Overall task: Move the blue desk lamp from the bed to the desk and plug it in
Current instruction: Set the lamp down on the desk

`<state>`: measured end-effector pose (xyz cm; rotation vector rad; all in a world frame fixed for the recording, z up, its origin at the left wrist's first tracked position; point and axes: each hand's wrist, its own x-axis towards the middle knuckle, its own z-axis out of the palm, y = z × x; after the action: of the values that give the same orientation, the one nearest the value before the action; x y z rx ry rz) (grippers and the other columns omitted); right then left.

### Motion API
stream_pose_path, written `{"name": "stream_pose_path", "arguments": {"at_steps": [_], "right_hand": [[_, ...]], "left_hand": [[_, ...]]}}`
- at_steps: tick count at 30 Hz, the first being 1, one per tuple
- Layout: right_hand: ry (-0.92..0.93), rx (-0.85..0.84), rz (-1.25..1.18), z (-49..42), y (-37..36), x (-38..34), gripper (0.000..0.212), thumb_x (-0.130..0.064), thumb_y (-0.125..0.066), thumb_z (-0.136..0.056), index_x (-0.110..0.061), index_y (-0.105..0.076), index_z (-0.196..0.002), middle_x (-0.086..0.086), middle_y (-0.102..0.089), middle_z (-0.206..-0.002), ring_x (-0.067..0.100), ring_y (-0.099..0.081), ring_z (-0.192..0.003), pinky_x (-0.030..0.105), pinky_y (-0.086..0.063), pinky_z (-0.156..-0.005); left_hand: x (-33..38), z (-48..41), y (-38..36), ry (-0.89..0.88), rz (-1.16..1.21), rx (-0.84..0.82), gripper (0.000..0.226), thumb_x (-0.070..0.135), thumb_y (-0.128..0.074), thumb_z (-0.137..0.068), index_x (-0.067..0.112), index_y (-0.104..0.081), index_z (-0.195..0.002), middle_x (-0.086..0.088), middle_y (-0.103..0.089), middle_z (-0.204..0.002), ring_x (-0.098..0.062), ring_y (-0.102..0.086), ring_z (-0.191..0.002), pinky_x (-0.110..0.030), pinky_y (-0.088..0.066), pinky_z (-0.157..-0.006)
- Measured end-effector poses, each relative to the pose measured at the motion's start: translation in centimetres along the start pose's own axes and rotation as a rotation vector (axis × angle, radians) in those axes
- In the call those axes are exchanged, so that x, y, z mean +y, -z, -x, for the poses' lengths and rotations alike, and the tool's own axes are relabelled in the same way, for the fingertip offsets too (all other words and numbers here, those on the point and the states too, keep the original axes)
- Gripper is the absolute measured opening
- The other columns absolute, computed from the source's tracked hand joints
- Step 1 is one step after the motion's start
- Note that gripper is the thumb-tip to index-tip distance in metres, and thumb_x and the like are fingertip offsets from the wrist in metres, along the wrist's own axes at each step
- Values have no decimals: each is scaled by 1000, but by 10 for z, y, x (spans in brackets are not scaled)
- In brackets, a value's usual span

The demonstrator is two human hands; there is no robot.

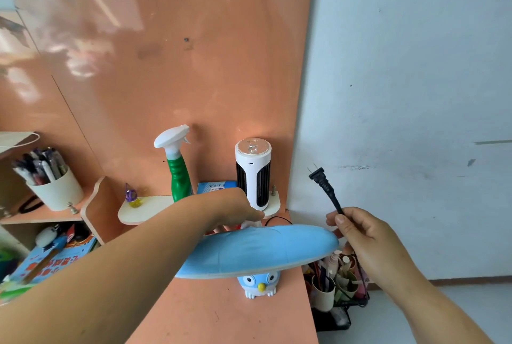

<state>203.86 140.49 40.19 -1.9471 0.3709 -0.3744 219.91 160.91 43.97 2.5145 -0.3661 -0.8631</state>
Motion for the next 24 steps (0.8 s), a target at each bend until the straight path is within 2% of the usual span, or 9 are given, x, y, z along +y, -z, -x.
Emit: {"name": "stream_pose_path", "arguments": {"at_steps": [2,4,6,8,11,13,15,19,24], "right_hand": [[-16,12,2,-1,3,3,19,-23,-51,-95,-29,-68,-89,-13,-72,-86,-7,-61,-60,11,-44,-48],[-33,27,8,-2,5,6,19,-24,-50,-95,-31,-67,-90,-12,-71,-85,-5,-60,-61,15,-43,-52],[-56,39,15,-3,7,10,20,-24,-50,-95,-34,-67,-91,-11,-71,-82,-2,-58,-58,20,-43,-56],[-81,55,4,-5,10,14,20,-27,-51,-94,-33,-68,-90,-9,-69,-78,6,-54,-55,26,-45,-57],[-111,93,-20,-6,14,20,23,-37,-50,-93,-32,-68,-80,-10,-65,-69,9,-48,-54,28,-41,-57],[-133,106,-43,-6,17,25,25,-39,-48,-94,-30,-70,-85,-20,-60,-55,6,-48,-57,27,-41,-62],[-149,115,-41,-5,21,29,25,-38,-48,-95,-27,-70,-89,-23,-55,-47,6,-48,-56,27,-41,-64],[-216,137,-124,1,31,34,24,-27,-47,-96,-20,-70,-89,-9,-50,-50,13,-46,-47,28,-43,-51],[-263,191,-158,12,60,46,30,-37,-45,-96,-17,-68,-90,-14,-43,-42,4,-34,-36,20,-31,-43]], "left_hand": [[7,4,-1,-22,-75,56,47,47,-60,-82,7,-68,-106,-6,-62,-84,-25,-60,-75,-31,-53,-68],[13,7,-2,-67,-168,113,41,44,-57,-85,5,-65,-95,-7,-53,-81,-23,-46,-69,-29,-38,-58],[21,11,-3,-107,-186,155,29,39,-56,-85,11,-52,-78,-7,-45,-77,-22,-37,-68,-30,-30,-58],[30,17,-3,-158,-191,182,29,36,-55,-87,13,-44,-74,-6,-41,-77,-21,-35,-71,-30,-27,-57],[44,24,-4,-225,-220,220,23,39,-51,-90,17,-48,-85,-5,-47,-88,-19,-41,-78,-30,-35,-67],[53,27,-6,-260,-217,226,32,41,-52,-90,10,-56,-90,-8,-59,-92,-21,-48,-79,-31,-40,-73],[63,29,-10,-290,-189,239,38,42,-54,-88,10,-64,-107,-7,-69,-106,-23,-60,-88,-33,-47,-79],[88,38,-19,-392,-183,277,40,47,-55,-87,26,-61,-120,6,-65,-119,-14,-62,-101,-31,-49,-88],[124,58,-40,-533,-216,291,40,49,-54,-88,29,-60,-122,7,-64,-122,-15,-60,-108,-38,-48,-97]]}}
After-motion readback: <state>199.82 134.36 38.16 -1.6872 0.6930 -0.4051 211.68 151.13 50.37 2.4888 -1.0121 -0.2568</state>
